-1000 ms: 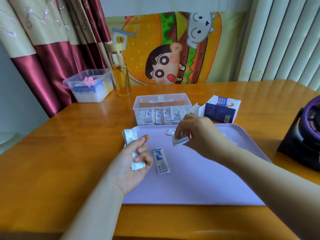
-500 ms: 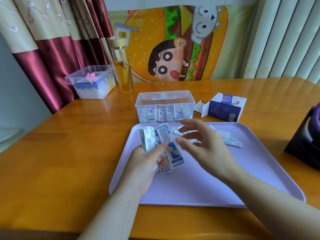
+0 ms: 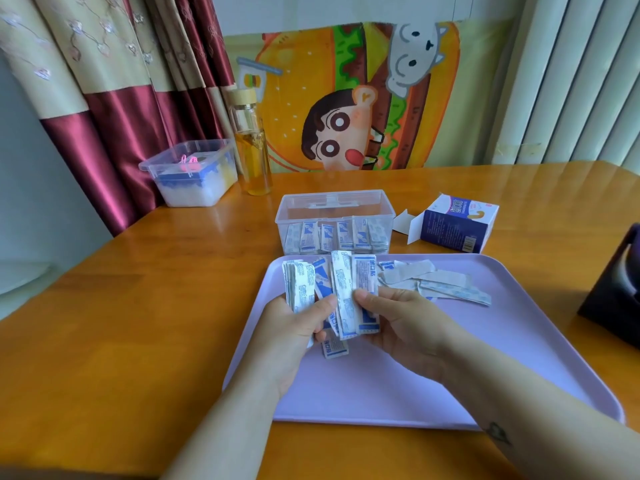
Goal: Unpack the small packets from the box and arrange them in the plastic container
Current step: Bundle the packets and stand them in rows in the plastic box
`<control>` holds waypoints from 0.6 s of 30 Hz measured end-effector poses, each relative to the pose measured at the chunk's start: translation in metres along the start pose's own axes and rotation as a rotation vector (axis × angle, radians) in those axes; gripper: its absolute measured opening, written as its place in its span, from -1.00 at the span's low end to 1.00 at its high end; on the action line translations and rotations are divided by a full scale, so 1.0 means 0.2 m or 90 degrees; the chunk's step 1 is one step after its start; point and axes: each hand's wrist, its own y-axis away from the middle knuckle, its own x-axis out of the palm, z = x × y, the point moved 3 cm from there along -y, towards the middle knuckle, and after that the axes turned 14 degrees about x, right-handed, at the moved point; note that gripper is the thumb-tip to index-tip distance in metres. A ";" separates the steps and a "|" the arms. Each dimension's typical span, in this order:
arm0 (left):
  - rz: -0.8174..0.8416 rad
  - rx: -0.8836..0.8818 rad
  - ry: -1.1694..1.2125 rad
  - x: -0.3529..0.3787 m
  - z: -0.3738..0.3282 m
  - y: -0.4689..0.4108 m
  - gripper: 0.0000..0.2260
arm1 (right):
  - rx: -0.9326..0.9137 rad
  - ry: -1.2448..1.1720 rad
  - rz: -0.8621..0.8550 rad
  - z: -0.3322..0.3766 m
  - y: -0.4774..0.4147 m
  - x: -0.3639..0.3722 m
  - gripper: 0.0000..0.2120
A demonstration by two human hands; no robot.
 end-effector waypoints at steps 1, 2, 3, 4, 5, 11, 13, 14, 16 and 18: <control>0.000 0.004 -0.012 0.00 0.00 0.00 -0.86 | -0.004 -0.005 -0.006 0.00 0.00 0.00 -0.78; 0.002 0.007 -0.022 0.01 0.00 -0.01 -0.87 | -0.012 -0.003 -0.019 0.01 0.00 0.00 -0.79; 0.006 0.011 -0.033 0.01 0.00 -0.01 -0.88 | -0.019 -0.004 -0.035 0.01 -0.01 0.00 -0.80; 0.011 0.017 -0.043 0.01 0.00 -0.01 -0.89 | -0.026 -0.006 -0.051 0.01 -0.01 -0.01 -0.80; 0.015 0.022 -0.050 0.02 0.00 -0.01 -0.89 | -0.033 -0.011 -0.060 0.01 -0.01 -0.01 -0.81; 0.005 -0.006 -0.159 -0.02 0.04 -0.05 -0.93 | -0.048 0.012 -0.146 0.02 0.01 -0.04 -0.85; 0.050 -0.004 -0.286 -0.05 0.04 -0.06 -0.95 | -0.048 0.026 -0.198 0.04 0.01 -0.07 -0.86; 0.077 0.004 -0.351 -0.06 0.04 -0.07 -0.95 | -0.048 0.033 -0.213 0.04 0.01 -0.09 -0.87; 0.107 0.027 -0.432 -0.07 0.02 -0.07 -0.92 | -0.050 0.046 -0.220 0.05 0.02 -0.09 -0.89; 0.074 0.059 -0.473 -0.09 0.00 -0.08 -0.82 | -0.060 0.060 -0.219 0.05 0.02 -0.09 -0.90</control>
